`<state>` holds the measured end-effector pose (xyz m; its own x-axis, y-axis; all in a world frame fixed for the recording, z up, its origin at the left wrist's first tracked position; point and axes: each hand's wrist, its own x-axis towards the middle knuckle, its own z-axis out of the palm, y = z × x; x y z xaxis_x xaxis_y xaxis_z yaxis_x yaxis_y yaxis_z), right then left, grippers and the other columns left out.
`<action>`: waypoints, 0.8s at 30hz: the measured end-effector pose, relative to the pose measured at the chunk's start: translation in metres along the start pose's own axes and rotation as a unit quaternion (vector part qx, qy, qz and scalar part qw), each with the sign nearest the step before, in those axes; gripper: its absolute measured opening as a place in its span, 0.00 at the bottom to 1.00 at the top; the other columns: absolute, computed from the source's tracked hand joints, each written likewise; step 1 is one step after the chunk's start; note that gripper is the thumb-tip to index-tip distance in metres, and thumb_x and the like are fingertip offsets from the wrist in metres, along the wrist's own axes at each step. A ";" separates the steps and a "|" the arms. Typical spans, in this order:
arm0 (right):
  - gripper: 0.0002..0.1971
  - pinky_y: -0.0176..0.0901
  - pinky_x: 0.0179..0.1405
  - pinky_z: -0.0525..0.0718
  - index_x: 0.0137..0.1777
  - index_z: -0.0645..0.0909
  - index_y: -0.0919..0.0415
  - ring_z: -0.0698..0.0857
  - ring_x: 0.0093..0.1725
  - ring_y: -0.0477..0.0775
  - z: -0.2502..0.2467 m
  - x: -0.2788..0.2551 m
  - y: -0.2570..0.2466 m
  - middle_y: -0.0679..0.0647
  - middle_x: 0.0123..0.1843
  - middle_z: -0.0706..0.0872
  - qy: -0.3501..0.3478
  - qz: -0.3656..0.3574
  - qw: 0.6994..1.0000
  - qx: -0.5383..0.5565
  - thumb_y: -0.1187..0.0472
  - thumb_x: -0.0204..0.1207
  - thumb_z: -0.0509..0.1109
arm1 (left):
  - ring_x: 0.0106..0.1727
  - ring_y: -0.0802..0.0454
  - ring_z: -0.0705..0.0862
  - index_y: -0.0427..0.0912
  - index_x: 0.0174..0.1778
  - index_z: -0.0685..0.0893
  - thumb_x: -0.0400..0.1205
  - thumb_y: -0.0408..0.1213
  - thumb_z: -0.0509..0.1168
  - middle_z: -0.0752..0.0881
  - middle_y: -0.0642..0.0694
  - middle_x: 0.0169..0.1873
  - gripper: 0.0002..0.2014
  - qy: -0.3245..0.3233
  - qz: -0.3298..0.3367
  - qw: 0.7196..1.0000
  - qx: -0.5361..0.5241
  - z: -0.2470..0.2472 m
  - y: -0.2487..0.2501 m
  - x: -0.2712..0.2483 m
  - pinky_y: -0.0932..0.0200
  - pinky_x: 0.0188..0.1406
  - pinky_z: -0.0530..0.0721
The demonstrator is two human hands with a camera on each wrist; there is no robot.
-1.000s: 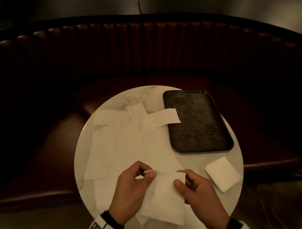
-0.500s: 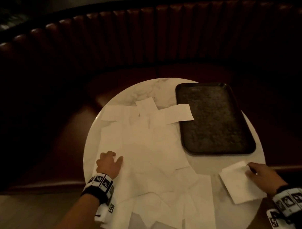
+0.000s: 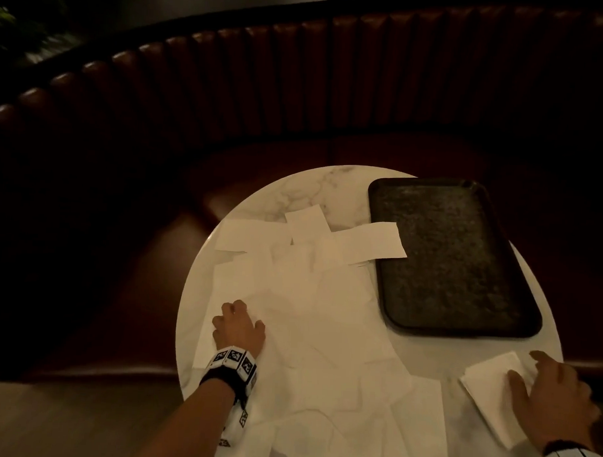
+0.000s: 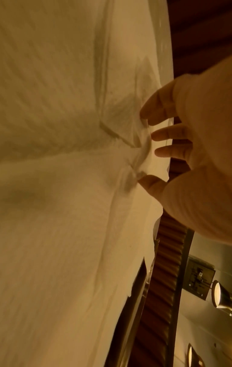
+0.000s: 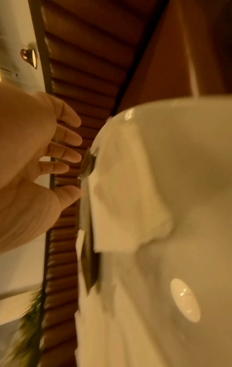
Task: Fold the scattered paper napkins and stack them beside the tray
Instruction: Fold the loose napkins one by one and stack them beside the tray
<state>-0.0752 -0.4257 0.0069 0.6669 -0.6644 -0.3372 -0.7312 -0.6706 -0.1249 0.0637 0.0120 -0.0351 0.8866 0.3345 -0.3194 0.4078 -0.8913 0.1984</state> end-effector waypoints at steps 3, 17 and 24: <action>0.23 0.69 0.67 0.72 0.71 0.73 0.54 0.72 0.67 0.72 -0.009 -0.022 -0.023 0.64 0.70 0.75 0.003 -0.043 0.999 0.008 0.54 0.76 0.70 | 0.60 0.40 0.76 0.41 0.61 0.79 0.81 0.39 0.62 0.77 0.42 0.62 0.13 0.009 0.025 1.000 -0.011 -0.004 -0.007 0.002 0.49 0.55 0.81; 0.06 0.29 0.49 0.83 0.52 0.82 0.44 0.86 0.49 0.40 0.009 -0.156 -0.182 0.46 0.50 0.88 -0.209 -0.295 0.858 0.364 0.56 0.79 0.70 | 0.52 0.49 0.86 0.45 0.40 0.79 0.78 0.31 0.63 0.86 0.49 0.53 0.05 0.040 0.179 0.901 -0.393 -0.075 -0.021 -0.070 0.65 0.41 0.82; 0.22 0.51 0.46 0.84 0.50 0.81 0.65 0.85 0.45 0.55 -0.011 -0.199 -0.223 0.62 0.45 0.86 -0.345 -0.217 0.739 0.537 0.44 0.74 0.72 | 0.67 0.60 0.75 0.51 0.53 0.79 0.78 0.40 0.62 0.77 0.58 0.64 0.09 0.063 0.445 0.871 -0.198 -0.088 -0.007 -0.172 0.60 0.64 0.76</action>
<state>-0.0431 -0.1476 0.1121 0.9109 0.1100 -0.3977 -0.4096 0.1230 -0.9039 -0.0726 -0.0127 0.1001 0.8970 -0.3813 0.2235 -0.4318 -0.6480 0.6274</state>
